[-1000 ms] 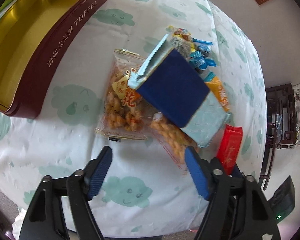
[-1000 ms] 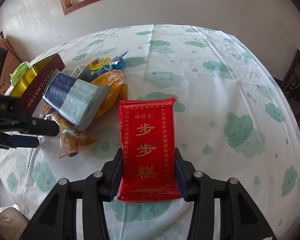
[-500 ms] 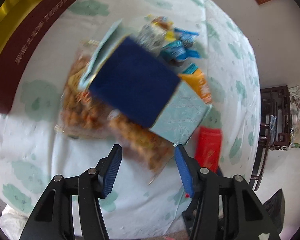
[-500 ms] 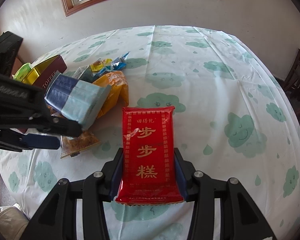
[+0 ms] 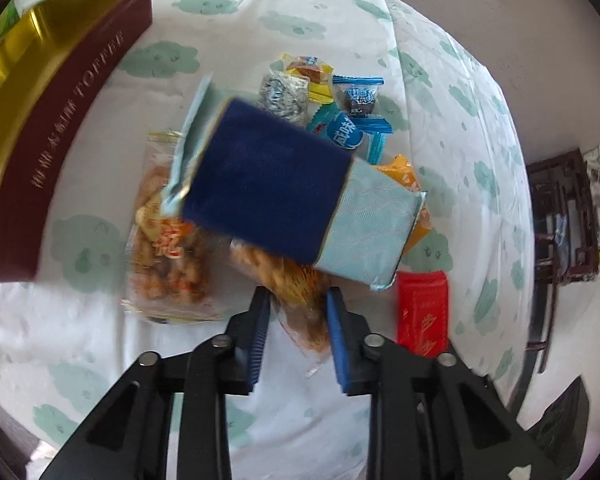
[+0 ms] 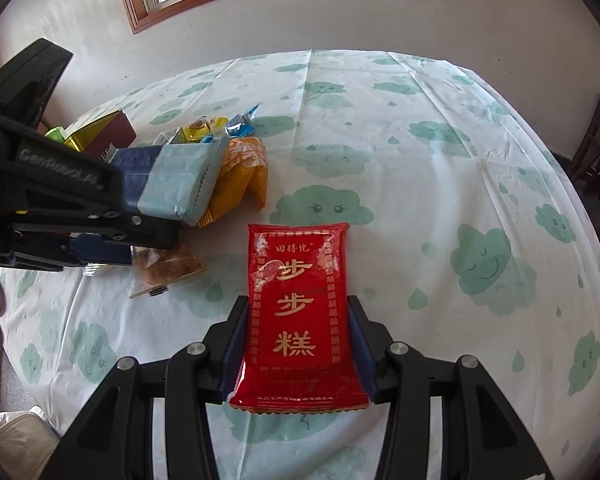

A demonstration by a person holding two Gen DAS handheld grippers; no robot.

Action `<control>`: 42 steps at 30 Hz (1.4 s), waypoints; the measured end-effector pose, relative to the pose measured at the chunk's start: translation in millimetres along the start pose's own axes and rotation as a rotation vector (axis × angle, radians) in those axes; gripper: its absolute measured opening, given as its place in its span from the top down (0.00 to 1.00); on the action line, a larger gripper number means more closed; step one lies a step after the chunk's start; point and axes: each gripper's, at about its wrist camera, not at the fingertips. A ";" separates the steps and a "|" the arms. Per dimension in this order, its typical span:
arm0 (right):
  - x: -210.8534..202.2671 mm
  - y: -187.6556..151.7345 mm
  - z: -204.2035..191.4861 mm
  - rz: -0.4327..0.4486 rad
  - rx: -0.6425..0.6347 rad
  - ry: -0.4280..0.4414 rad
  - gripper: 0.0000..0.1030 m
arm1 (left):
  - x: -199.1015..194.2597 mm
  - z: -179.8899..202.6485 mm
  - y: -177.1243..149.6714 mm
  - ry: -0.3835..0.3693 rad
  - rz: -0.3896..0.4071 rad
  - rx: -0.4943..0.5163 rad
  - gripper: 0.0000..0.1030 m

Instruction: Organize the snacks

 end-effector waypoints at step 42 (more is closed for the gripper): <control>8.8 22.6 -16.8 -0.164 0.029 -0.131 0.53 | -40.9 -43.1 -54.5 0.033 -0.069 0.372 0.60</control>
Point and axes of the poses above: each gripper's, at about its wrist camera, not at the fingertips, and x roughly the way its jaws point, z to its right, y to its top, and after that the axes turned 11 degrees about -z, right-handed
